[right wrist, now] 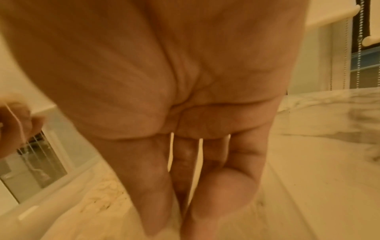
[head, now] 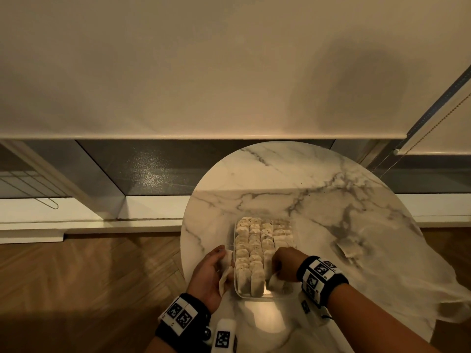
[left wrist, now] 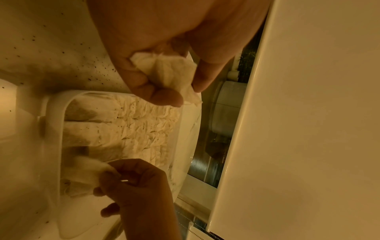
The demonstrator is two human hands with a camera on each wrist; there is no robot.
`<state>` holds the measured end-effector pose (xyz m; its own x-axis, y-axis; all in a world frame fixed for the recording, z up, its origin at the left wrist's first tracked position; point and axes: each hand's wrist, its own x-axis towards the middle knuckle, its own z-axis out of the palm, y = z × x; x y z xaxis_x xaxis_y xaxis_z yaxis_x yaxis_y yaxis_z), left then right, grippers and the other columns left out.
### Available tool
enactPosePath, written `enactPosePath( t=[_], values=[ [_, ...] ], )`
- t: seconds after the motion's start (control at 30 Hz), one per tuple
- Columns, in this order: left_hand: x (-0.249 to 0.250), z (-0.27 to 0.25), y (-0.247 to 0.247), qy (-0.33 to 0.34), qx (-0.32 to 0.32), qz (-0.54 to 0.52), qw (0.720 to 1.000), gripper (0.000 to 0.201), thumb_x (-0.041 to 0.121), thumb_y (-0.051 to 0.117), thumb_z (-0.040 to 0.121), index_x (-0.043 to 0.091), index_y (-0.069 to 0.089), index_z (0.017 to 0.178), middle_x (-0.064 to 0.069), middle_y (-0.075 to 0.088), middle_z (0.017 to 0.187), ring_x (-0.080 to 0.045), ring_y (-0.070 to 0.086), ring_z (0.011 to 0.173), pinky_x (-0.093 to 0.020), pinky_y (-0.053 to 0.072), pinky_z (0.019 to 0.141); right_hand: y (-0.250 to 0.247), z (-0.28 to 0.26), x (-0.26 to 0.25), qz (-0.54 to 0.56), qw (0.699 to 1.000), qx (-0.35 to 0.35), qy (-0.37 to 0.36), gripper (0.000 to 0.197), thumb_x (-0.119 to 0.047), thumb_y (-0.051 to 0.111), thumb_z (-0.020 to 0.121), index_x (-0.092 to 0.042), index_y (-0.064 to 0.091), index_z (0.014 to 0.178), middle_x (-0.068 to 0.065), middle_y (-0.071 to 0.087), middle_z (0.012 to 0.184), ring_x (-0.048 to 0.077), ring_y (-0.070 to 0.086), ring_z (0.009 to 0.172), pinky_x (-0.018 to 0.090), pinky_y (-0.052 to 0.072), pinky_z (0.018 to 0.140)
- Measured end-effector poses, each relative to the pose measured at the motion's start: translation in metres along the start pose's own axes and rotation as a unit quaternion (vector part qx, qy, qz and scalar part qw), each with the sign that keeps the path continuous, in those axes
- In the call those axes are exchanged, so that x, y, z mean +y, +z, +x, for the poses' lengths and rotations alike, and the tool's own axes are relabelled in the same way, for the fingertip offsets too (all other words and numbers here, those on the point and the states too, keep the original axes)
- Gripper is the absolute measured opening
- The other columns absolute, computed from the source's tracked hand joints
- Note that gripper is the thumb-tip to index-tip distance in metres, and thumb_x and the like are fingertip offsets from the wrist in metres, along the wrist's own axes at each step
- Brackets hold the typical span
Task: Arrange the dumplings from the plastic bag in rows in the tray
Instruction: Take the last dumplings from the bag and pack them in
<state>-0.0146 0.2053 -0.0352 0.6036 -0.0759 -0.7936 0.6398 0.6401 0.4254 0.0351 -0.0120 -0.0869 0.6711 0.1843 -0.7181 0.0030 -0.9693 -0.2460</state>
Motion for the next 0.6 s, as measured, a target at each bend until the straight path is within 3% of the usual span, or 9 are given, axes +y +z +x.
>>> enactPosePath(
  t=[0.1,0.23,0.33,0.43,0.5,0.6],
  values=[
    [0.002,0.001,-0.001,-0.001,0.008,-0.008,1.000,0.011,0.017,0.059,0.096,0.016,0.064,0.106,-0.008,0.070,0.077,-0.017,0.064,0.052,-0.024,0.047,0.039,-0.002,0.009,-0.003,0.013,0.998,0.051,0.023,0.023,-0.015,0.067,0.086,-0.017,0.073,0.108,0.007,0.069,0.115,0.022,0.065,0.105,0.025,0.050,0.087],
    [0.005,-0.004,0.003,-0.016,-0.004,-0.011,1.000,0.015,0.020,0.057,0.098,0.011,0.065,0.089,-0.008,0.067,0.062,-0.015,0.061,0.045,-0.022,0.046,0.037,-0.004,0.016,-0.007,0.031,0.996,0.066,0.042,0.021,-0.013,0.063,0.088,-0.015,0.072,0.106,0.009,0.068,0.115,0.024,0.065,0.105,0.026,0.051,0.086],
    [0.005,-0.002,0.002,-0.016,-0.002,-0.007,1.000,0.013,0.021,0.058,0.097,0.011,0.064,0.093,-0.008,0.067,0.063,-0.016,0.061,0.046,-0.022,0.047,0.038,-0.008,0.019,-0.010,0.052,0.994,0.078,0.050,0.021,-0.012,0.062,0.088,-0.015,0.073,0.105,0.009,0.069,0.114,0.023,0.064,0.106,0.026,0.050,0.086],
    [0.005,-0.001,0.002,-0.014,-0.002,-0.010,1.000,0.011,0.020,0.058,0.097,0.011,0.065,0.096,-0.008,0.068,0.064,-0.017,0.064,0.047,-0.022,0.048,0.039,-0.009,0.022,-0.011,0.064,0.994,0.065,0.057,0.020,-0.012,0.066,0.086,-0.015,0.073,0.104,0.009,0.069,0.113,0.023,0.067,0.103,0.028,0.055,0.088],
    [0.005,0.000,0.002,-0.014,-0.006,-0.011,1.000,0.013,0.020,0.058,0.098,0.010,0.065,0.100,-0.009,0.069,0.066,-0.017,0.066,0.048,-0.022,0.048,0.039,-0.006,0.022,-0.011,0.073,0.995,0.041,0.059,0.011,-0.012,0.070,0.084,-0.017,0.073,0.094,0.008,0.071,0.108,0.022,0.069,0.098,0.030,0.057,0.086],
    [0.004,0.001,0.003,-0.007,-0.015,-0.015,1.000,0.012,0.019,0.056,0.098,0.011,0.065,0.100,-0.009,0.069,0.065,-0.017,0.064,0.047,-0.021,0.047,0.039,-0.001,0.021,-0.010,0.076,0.995,0.026,0.051,0.008,-0.015,0.073,0.083,-0.020,0.073,0.090,0.005,0.072,0.105,0.019,0.070,0.094,0.024,0.055,0.079]
  ],
)
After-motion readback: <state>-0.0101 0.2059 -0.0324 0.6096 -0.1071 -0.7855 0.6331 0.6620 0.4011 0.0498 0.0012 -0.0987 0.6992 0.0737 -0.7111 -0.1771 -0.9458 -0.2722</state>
